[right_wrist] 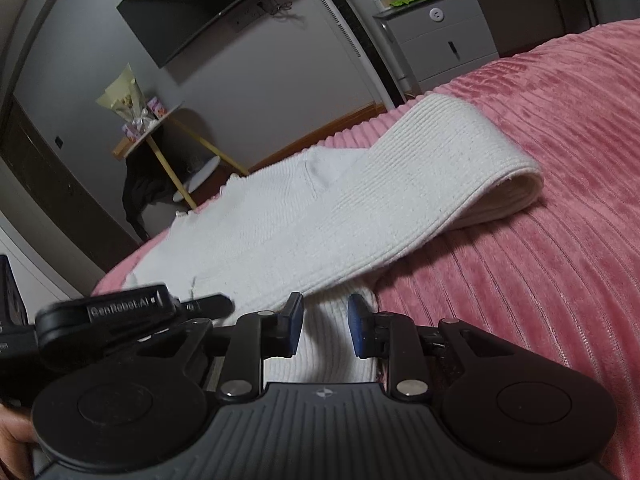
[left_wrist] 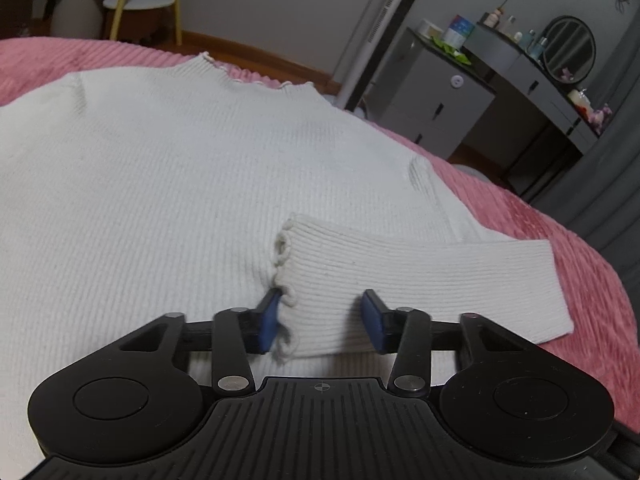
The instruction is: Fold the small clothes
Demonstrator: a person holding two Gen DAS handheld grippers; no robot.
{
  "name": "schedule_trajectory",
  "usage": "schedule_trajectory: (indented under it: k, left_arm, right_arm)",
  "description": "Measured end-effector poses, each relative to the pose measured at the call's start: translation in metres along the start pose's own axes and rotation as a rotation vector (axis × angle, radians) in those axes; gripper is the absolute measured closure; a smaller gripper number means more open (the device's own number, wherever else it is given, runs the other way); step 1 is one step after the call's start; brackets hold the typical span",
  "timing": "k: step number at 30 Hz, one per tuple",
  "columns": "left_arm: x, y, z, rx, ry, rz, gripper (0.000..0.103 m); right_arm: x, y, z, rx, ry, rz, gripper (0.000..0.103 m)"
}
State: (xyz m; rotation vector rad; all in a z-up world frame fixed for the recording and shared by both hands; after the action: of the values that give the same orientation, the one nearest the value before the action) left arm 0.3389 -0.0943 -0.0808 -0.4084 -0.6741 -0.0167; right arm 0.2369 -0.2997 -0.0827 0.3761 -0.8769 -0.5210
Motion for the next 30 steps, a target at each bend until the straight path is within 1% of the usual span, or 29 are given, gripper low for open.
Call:
schedule_trajectory:
  k: [1,3,6,8,10,15,19,21,22,23,24,25,26,27,28,29,30]
  left_arm:
    - [0.000,0.002,0.001,-0.002,0.001,0.004,0.062]
    - [0.001,0.005,0.003,-0.008,0.001,0.016,0.067]
    - [0.001,0.010,0.005,-0.016,0.005,0.035,0.070]
    - [0.002,0.012,0.007,-0.020,0.001,0.036,0.075]
    - [0.001,0.014,0.008,-0.025,-0.001,0.045,0.078]
    - [0.002,0.019,0.008,-0.041,-0.002,0.072,0.092]
    - [0.005,0.017,0.014,-0.070,-0.023,0.076,0.093]
    - [0.008,0.016,0.015,-0.092,-0.036,0.082,0.092]
    - [0.008,0.015,0.013,-0.096,-0.036,0.079,0.089]
    - [0.008,0.014,0.009,-0.092,-0.026,0.078,0.075]
    - [0.007,0.012,0.005,-0.100,-0.011,0.079,0.059]
    - [0.004,0.010,0.000,-0.118,0.001,0.082,0.056]
    - [0.003,0.009,-0.004,-0.126,0.009,0.079,0.056]
    - [0.003,0.008,-0.007,-0.120,0.009,0.073,0.062]
    - [0.004,0.008,-0.008,-0.115,0.004,0.073,0.071]
    - [0.006,0.010,-0.008,-0.119,0.007,0.087,0.095]
    - [0.009,0.013,-0.007,-0.123,0.008,0.109,0.095]
  right_arm:
    - [0.000,0.001,0.001,-0.001,-0.006,-0.002,0.079]
    - [0.001,0.004,0.002,0.007,-0.019,0.000,0.079]
    - [0.005,0.008,0.006,0.028,-0.057,0.015,0.079]
    - [0.008,0.006,0.007,0.059,-0.059,-0.034,0.078]
    - [0.009,-0.002,0.005,0.092,-0.043,-0.118,0.078]
    - [0.010,-0.018,0.001,0.122,-0.034,-0.233,0.078]
    - [0.011,-0.023,0.001,0.156,-0.042,-0.281,0.078]
    - [0.012,-0.026,0.002,0.170,-0.050,-0.300,0.076]
    - [0.012,-0.027,0.002,0.179,-0.052,-0.313,0.076]
    - [0.012,-0.028,0.002,0.184,-0.052,-0.326,0.076]
    - [0.013,-0.030,0.001,0.188,-0.051,-0.337,0.076]
    - [0.013,-0.031,0.001,0.191,-0.050,-0.343,0.076]
    - [0.013,-0.031,0.001,0.191,-0.050,-0.343,0.076]
    - [0.012,-0.032,0.001,0.190,-0.052,-0.340,0.076]
    - [0.013,-0.031,0.001,0.191,-0.055,-0.335,0.076]
    - [0.013,-0.031,0.002,0.192,-0.058,-0.327,0.076]
    - [0.014,-0.030,0.002,0.192,-0.064,-0.318,0.076]
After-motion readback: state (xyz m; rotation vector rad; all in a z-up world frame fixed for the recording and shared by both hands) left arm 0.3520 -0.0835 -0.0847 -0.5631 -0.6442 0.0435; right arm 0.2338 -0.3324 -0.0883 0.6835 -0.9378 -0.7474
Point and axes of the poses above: each gripper's, at about its wrist camera, not at the fingertips, and z roughly against the way its jaws point, y to its left, x to its top, the point moved 6 cm from there along -z, roughly the way its jaws point, and after that the axes turned 2 degrees about -y, right-handed, at the moved point
